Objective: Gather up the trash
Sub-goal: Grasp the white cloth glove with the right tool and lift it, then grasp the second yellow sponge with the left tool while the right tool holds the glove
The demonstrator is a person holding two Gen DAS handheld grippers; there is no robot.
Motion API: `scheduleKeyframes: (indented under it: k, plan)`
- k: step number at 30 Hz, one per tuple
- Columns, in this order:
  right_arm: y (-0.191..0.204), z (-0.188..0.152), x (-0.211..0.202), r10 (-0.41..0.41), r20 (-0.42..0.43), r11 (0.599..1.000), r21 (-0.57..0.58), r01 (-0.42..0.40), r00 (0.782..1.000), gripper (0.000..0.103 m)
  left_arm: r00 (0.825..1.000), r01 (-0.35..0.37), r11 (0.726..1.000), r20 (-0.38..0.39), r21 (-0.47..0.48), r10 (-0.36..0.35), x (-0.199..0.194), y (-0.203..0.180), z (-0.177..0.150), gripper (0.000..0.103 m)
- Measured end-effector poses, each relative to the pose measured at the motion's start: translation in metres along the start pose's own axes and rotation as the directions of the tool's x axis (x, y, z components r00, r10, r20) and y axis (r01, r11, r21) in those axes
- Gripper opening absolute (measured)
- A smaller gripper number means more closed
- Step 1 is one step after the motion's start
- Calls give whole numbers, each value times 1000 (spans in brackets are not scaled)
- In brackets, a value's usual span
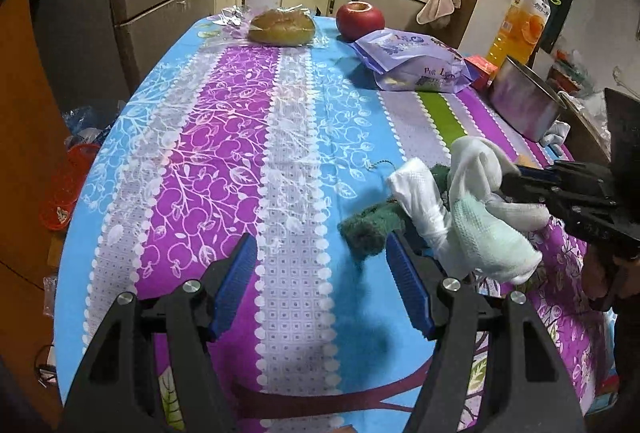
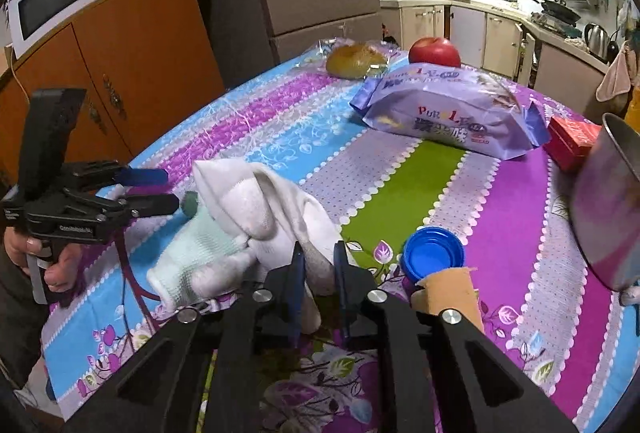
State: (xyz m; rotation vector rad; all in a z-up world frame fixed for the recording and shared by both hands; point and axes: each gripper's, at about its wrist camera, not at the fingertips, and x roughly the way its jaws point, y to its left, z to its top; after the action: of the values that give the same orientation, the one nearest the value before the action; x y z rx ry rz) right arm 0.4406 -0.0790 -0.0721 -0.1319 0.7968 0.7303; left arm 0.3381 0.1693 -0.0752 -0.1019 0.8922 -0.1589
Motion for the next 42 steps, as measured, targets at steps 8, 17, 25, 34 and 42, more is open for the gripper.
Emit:
scheduleKeyframes:
  k: [8,17,25,34,42]
  plan:
    - [25,-4,-106,-5,253,1000,-11,8,967,8,999,-5,999,32,34,4,-9,-19,-4,64]
    - [17,-37,-217,-101,451,995,71,77,887,8,999,1,995,44,100,-6,-14,-54,-9,64]
    - [-9,-76,-238,-204,420,975,165,147,884,8,996,69,985,49,159,-77,-3,-129,9,69]
    - [-32,-106,-229,-228,379,964,220,153,897,8,999,49,999,18,-5,-49,53,-191,28,80]
    - [-36,-112,-221,-203,361,969,206,134,910,8,999,-53,998,12,-29,53,74,-217,31,84]
